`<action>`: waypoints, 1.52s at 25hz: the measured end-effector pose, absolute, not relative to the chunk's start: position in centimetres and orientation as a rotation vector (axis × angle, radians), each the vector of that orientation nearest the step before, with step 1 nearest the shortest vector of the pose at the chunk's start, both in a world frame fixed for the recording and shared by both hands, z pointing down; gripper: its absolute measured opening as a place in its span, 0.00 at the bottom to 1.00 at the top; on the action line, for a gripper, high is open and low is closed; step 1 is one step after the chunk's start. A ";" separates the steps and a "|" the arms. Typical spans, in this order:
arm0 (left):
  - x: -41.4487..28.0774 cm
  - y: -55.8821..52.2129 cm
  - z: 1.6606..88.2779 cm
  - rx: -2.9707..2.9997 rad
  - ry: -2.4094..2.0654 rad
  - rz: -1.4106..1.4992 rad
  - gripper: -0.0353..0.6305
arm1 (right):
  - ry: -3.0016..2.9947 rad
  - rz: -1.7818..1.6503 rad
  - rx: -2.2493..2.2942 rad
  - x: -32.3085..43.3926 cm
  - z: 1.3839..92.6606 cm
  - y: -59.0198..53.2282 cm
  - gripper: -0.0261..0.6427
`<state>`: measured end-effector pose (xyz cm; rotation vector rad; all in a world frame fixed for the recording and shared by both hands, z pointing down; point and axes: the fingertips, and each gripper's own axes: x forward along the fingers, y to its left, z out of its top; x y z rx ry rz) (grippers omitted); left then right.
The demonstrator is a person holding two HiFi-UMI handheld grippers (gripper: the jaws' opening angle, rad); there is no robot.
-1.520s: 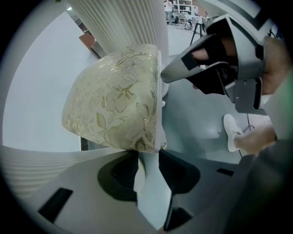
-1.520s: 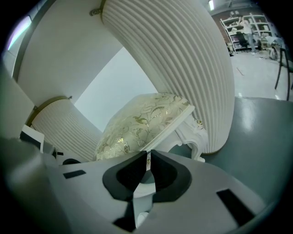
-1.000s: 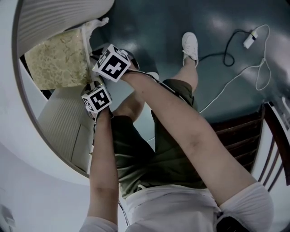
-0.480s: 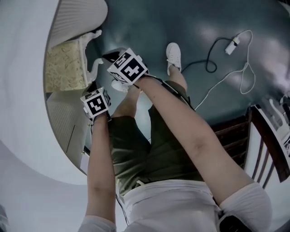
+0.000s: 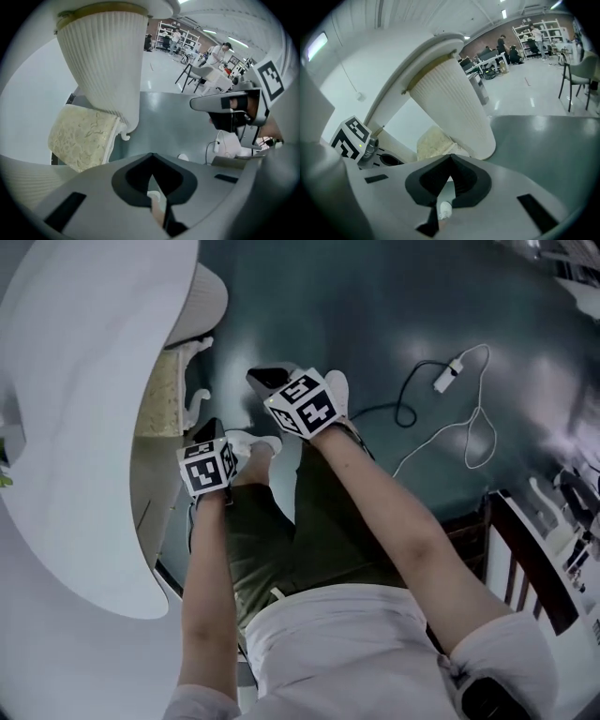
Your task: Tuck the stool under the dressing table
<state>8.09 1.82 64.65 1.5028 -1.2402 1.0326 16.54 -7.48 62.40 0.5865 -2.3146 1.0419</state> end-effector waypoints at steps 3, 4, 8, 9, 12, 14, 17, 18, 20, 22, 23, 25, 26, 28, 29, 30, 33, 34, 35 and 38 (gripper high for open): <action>9.8 0.8 61.2 1.543 -1.245 1.000 0.06 | -2.328 1.014 0.608 18.6 59.0 -8.6 0.06; 10.2 0.4 60.0 1.558 -1.253 0.990 0.06 | -2.333 1.012 0.614 19.2 57.8 -8.8 0.06; 11.0 -1.4 54.9 1.608 -1.313 0.932 0.06 | -2.368 0.991 0.616 21.0 52.9 -9.4 0.06; 11.2 -1.8 53.6 1.618 -1.332 0.910 0.06 | -2.374 0.973 0.613 21.4 51.7 -9.6 0.06; 12.0 -3.2 49.5 1.652 -1.386 0.850 0.06 | -2.386 0.882 0.600 23.1 48.0 -10.2 0.06; 12.8 -3.9 46.8 1.685 -1.414 0.827 0.06 | -2.399 0.823 0.588 24.0 45.3 -10.5 0.06; 13.5 -4.6 42.7 1.731 -1.459 0.790 0.06 | -2.438 0.751 0.551 24.6 41.2 -10.9 0.06; 13.7 -4.9 41.4 1.745 -1.476 0.771 0.06 | -2.452 0.723 0.541 24.8 39.8 -11.0 0.06; 14.3 -5.3 39.0 1.774 -1.511 0.730 0.06 | -2.476 0.684 0.536 25.3 37.3 -11.5 0.06; 14.9 -5.7 36.5 1.798 -1.548 0.700 0.06 | -2.503 0.669 0.542 25.8 34.6 -11.9 0.06; 15.2 -6.0 35.2 1.808 -1.567 0.690 0.06 | -2.516 0.661 0.543 26.1 33.3 -12.0 0.06; 15.8 -6.6 32.5 1.833 -1.604 0.663 0.06 | -2.541 0.632 0.536 26.6 30.7 -12.0 0.06; 16.1 -6.9 31.1 1.847 -1.618 0.642 0.06 | -2.553 0.613 0.530 26.7 29.5 -12.0 0.06; 16.4 -7.6 28.7 1.878 -1.640 0.589 0.06 | -2.579 0.584 0.520 26.8 27.4 -11.9 0.06; 16.6 -7.8 27.5 1.895 -1.649 0.561 0.06 | -2.594 0.577 0.516 26.8 26.4 -11.8 0.06; 16.7 -8.0 26.4 1.915 -1.658 0.537 0.06 | -2.609 0.573 0.513 26.8 25.5 -11.7 0.06; 17.1 -8.4 23.3 1.987 -1.684 0.495 0.06 | -2.647 0.561 0.514 26.8 22.8 -11.4 0.06; 17.2 -8.5 22.3 2.012 -1.693 0.486 0.06 | -2.661 0.551 0.518 26.8 21.9 -11.5 0.06; 17.2 -8.7 21.4 2.034 -1.701 0.475 0.06 | -2.677 0.539 0.523 26.9 20.9 -11.5 0.06; 17.6 -9.0 18.6 2.088 -1.724 0.427 0.06 | -2.724 0.491 0.534 27.5 17.9 -11.7 0.06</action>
